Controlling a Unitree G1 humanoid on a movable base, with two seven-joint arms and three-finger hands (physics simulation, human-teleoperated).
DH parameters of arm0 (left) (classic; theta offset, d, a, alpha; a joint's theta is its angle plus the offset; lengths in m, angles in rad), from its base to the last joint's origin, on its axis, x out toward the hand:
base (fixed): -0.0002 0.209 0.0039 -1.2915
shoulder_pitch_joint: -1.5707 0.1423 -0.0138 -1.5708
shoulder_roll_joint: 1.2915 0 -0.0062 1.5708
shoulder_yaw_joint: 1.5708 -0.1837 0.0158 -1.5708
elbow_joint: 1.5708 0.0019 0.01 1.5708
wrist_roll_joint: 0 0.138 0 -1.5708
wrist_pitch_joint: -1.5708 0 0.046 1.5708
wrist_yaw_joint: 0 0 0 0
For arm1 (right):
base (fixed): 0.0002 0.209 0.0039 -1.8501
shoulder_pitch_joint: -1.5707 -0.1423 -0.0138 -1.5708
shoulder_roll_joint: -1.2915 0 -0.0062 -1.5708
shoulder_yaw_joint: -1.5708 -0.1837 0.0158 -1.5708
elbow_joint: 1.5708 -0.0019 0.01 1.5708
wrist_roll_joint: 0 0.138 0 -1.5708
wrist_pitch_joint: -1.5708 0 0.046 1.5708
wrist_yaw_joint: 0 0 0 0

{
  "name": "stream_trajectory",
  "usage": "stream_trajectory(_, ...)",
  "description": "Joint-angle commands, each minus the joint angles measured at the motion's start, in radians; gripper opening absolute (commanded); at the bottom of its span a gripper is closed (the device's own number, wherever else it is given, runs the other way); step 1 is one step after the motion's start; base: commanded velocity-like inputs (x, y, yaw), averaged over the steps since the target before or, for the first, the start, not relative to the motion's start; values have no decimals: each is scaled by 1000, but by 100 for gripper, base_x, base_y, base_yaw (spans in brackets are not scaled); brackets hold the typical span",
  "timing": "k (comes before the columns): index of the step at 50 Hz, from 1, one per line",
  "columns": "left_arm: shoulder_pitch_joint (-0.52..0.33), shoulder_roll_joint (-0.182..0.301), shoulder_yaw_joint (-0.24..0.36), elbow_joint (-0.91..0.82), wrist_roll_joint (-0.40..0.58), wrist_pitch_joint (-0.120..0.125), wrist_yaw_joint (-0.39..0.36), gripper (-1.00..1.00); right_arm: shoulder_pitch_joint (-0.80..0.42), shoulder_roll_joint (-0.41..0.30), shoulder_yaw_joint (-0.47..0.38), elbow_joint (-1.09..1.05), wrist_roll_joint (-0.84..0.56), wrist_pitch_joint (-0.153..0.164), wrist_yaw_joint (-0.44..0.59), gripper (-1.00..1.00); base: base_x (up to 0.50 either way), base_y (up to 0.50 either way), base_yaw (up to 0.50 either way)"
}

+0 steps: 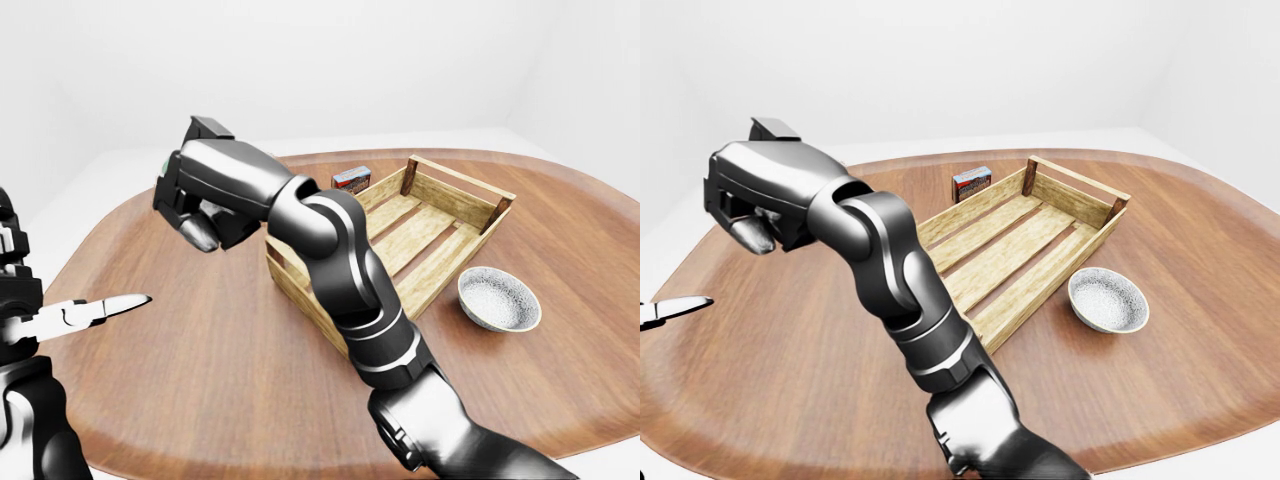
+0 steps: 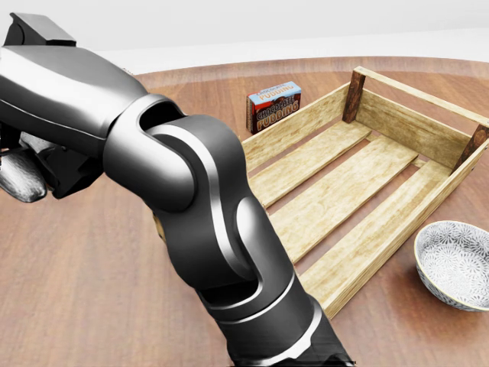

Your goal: Pick up the salad dressing and put it in the tray.

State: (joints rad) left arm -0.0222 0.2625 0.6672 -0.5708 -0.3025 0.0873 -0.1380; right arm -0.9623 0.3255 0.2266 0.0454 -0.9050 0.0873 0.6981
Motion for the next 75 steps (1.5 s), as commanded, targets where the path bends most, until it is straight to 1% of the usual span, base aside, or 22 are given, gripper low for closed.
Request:
stream_trajectory(1,0,0,0,5,1,0,-3,100,-287,-110,-106,74,168,0,0,-100,0,0,0)
stream_trajectory(2,0,1,2,6,0,0,-2,100,-300,-140,-113,83,179,0,0,-100,0,0,0)
stream_trajectory(8,1,-2,-5,1,4,0,-1,100,-330,-246,-143,139,240,0,0,-100,0,0,0)
stream_trajectory(10,2,-3,-5,2,5,0,-2,100,-340,-302,-171,181,268,0,0,-100,0,0,0)
stream_trajectory(12,1,-2,-3,1,4,0,-1,100,-342,-334,-180,202,287,0,0,-100,0,0,0)
stream_trajectory(13,0,-1,0,-3,2,0,-1,100,-333,-370,-188,218,292,0,0,-100,0,0,0)
stream_trajectory(17,0,0,1,-3,1,0,0,100,-310,-438,-205,241,313,0,0,-100,0,0,0)
stream_trajectory(21,2,-4,-5,-2,7,0,1,100,-230,-517,-237,233,320,0,0,-100,0,0,0)
stream_trajectory(29,1,-5,-9,-1,12,0,0,100,-194,-627,-282,288,345,0,0,-100,0,0,0)
stream_trajectory(36,4,-8,-10,0,15,0,-3,100,-184,-693,-308,403,377,0,0,-100,0,0,0)
stream_trajectory(40,3,-8,-11,-2,16,0,-3,100,-204,-729,-313,575,395,0,0,-100,0,0,0)
stream_trajectory(42,3,-8,-11,-5,16,0,-3,100,-237,-746,-315,698,399,0,0,-100,0,0,0)
stream_trajectory(45,3,-8,-11,-4,17,0,-4,100,-283,-761,-311,856,399,0,0,-100,0,0,0)
stream_trajectory(49,1,-7,-10,-4,16,0,-3,100,-333,-771,-306,1007,399,0,-10,-100,0,0,0)
stream_trajectory(53,4,-11,-17,2,22,0,-6,100,-354,-762,-296,1123,388,0,-62,-100,0,0,0)
stream_trajectory(55,3,-11,-19,5,23,0,-6,100,-356,-745,-297,1187,383,0,-115,-100,0,0,0)
stream_trajectory(61,4,-12,-17,12,21,0,-6,100,-332,-712,-286,1255,337,0,-244,-100,0,0,0)
stream_trajectory(67,5,-11,-16,27,24,0,-9,100,-328,-679,-287,1280,293,0,-319,-100,0,0,0)
stream_trajectory(71,7,-11,-15,45,26,0,-11,100,-329,-663,-290,1291,269,0,-338,-100,0,0,0)
stream_trajectory(72,8,-12,-16,45,27,0,-11,100,-327,-663,-281,1293,251,0,-352,-100,0,0,0)
stream_trajectory(74,8,-11,-15,31,22,0,-9,100,-328,-655,-293,1298,246,0,-371,-100,0,0,0)
stream_trajectory(75,8,-11,-15,31,22,0,-9,100,-329,-652,-291,1299,235,0,-398,-100,0,0,0)
